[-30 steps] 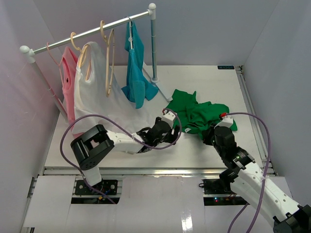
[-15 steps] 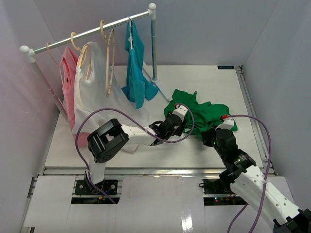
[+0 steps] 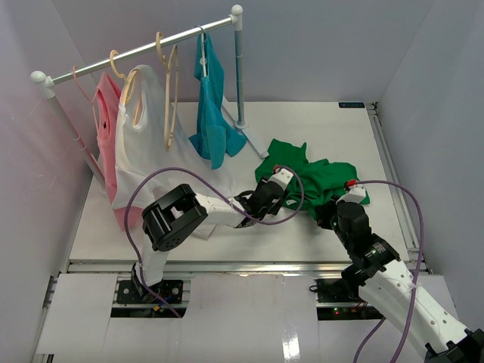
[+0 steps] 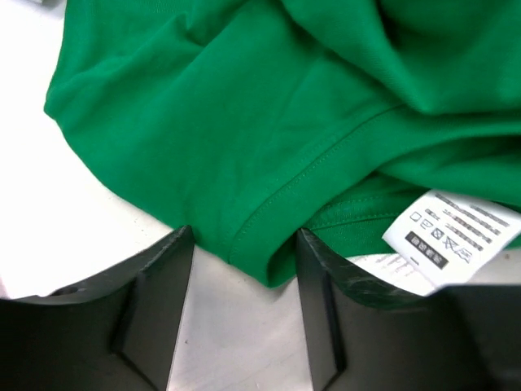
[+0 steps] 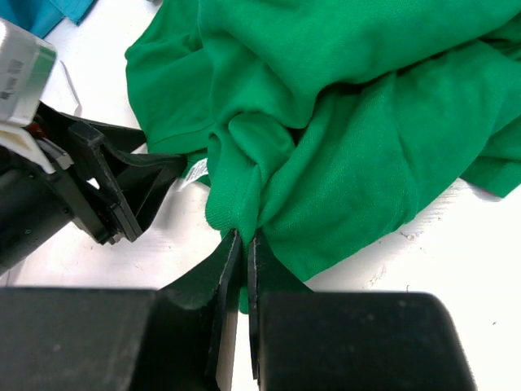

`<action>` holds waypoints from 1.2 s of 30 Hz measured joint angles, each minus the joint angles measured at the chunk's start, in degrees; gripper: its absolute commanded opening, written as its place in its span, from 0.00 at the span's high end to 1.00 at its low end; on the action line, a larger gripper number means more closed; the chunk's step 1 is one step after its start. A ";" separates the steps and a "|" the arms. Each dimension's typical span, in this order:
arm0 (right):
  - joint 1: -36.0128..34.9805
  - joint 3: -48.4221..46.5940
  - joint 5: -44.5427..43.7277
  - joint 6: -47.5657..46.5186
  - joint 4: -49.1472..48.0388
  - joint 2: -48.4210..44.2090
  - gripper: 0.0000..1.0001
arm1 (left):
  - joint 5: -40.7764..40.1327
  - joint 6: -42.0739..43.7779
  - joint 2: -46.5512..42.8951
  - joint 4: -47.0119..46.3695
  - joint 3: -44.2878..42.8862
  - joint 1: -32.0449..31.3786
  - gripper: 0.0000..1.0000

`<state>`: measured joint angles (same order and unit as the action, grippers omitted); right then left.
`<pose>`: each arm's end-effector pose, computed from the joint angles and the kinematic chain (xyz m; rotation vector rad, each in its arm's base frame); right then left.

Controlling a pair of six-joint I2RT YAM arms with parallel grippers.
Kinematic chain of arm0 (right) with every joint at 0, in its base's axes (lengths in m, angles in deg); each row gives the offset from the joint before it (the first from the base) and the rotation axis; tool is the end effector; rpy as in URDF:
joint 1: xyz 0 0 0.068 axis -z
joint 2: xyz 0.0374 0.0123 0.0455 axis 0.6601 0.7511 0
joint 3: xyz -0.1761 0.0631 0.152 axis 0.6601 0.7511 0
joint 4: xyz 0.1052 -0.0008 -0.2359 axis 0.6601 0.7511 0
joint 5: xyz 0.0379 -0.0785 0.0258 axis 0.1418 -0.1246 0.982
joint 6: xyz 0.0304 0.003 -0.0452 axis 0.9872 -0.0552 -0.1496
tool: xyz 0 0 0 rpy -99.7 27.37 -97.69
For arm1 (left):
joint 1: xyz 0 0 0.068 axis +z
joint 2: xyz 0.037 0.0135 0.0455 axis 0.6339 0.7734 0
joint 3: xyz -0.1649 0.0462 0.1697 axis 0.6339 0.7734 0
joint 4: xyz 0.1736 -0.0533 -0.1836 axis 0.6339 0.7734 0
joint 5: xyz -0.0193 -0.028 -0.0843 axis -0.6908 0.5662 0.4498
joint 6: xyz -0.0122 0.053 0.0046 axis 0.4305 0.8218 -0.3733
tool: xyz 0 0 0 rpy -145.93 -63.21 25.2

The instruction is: Place the t-shirt on the hanger

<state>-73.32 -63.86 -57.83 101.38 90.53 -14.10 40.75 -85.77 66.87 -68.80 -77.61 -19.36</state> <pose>0.1432 0.0745 0.2041 0.2361 1.9597 0.3898 0.2205 -0.3332 0.1104 0.6924 2.0461 -0.2057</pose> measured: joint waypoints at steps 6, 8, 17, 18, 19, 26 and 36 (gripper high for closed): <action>0.00 0.00 -0.03 0.01 0.15 -0.01 0.90 | -2.04 1.07 1.15 -0.59 -0.75 0.00 0.94; 0.00 0.00 0.01 0.04 0.04 0.42 0.87 | -2.64 1.38 1.22 -0.55 -0.78 0.00 1.00; 0.00 0.00 -3.22 0.84 -0.05 5.39 0.55 | -4.72 -0.51 -1.75 6.45 -1.43 0.00 1.00; 0.00 0.00 -3.81 0.94 -0.05 6.19 0.52 | -4.87 -1.14 -2.46 8.30 -1.82 0.00 1.00; 0.00 -0.01 -4.28 0.93 -0.06 6.91 0.49 | -4.98 -1.88 -3.30 9.93 -1.98 0.00 1.00; -1.00 -0.68 -5.08 -0.57 -1.68 11.31 0.45 | -4.31 -6.19 -12.39 17.49 -0.17 0.00 1.00; -18.90 -1.97 -13.93 -0.04 -8.56 25.94 0.46 | -0.11 -11.19 -19.74 19.77 2.54 0.00 1.00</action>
<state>-92.22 -65.83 -71.76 101.34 81.97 11.84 40.64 -96.95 47.13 -49.04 -75.07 -19.36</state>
